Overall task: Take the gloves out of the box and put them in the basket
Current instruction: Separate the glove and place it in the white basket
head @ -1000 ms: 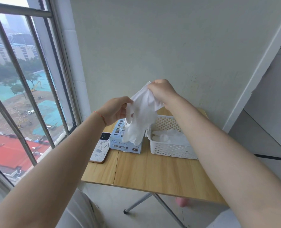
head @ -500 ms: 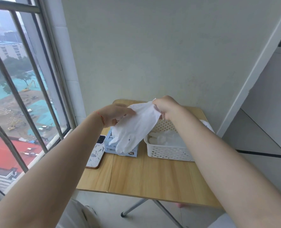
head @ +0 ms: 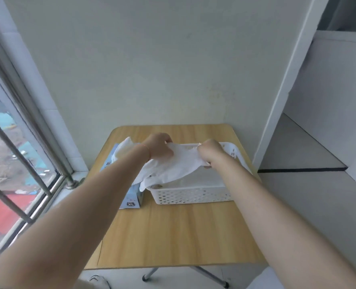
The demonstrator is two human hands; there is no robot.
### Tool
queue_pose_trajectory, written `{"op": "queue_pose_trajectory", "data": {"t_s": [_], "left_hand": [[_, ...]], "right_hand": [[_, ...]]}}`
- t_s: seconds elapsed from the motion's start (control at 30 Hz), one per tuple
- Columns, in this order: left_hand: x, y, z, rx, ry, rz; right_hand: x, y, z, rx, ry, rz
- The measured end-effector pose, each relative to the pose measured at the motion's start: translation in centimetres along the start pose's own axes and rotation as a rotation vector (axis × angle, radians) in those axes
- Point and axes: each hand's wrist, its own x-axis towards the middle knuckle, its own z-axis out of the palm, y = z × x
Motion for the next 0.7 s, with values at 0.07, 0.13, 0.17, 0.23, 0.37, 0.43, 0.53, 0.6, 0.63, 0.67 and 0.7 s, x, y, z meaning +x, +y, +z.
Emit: {"op": "queue_pose_trajectory", "data": {"t_s": [0.07, 0.13, 0.17, 0.23, 0.37, 0.43, 0.53, 0.6, 0.63, 0.67, 0.7], "left_hand": [[0.5, 0.6, 1.3, 0.046, -0.034, 0.021], [1.2, 1.1, 2.8, 0.107, -0.074, 0.045], [1.4, 1.3, 3.3, 0.138, -0.087, 0.057], [1.6, 1.6, 4.3, 0.204, -0.082, 0.086], [1.4, 1.5, 5.2, 0.350, -0.015, 0.152], [1.0, 1.4, 5.1, 0.388, 0.047, 0.151], [0.5, 1.6, 4.3, 0.490, 0.177, 0.150], [0.0, 1.9, 3.8, 0.573, 0.261, 0.151], [-0.2, 2.0, 3.7, 0.583, 0.279, 0.142], [-0.6, 2.1, 3.7, 0.571, 0.269, 0.129], [-0.9, 2.3, 3.7, 0.555, 0.217, 0.115]], "right_hand": [[0.1, 1.0, -0.6, -0.115, 0.012, -0.012], [0.2, 2.0, -1.3, -0.210, 0.035, -0.018], [0.2, 2.4, -1.5, -0.257, 0.047, -0.015], [0.2, 3.3, -1.7, -0.359, 0.067, -0.021], [0.2, 4.4, -1.2, -0.473, 0.070, -0.082], [0.3, 4.5, -1.1, -0.517, 0.081, -0.095], [0.5, 4.2, -1.1, -0.543, 0.088, -0.090], [0.4, 3.9, -1.3, -0.560, 0.091, -0.086], [0.4, 3.8, -1.4, -0.564, 0.090, -0.091], [0.4, 3.7, -1.5, -0.565, 0.084, -0.092], [0.2, 3.5, -1.5, -0.568, 0.078, -0.092]]}}
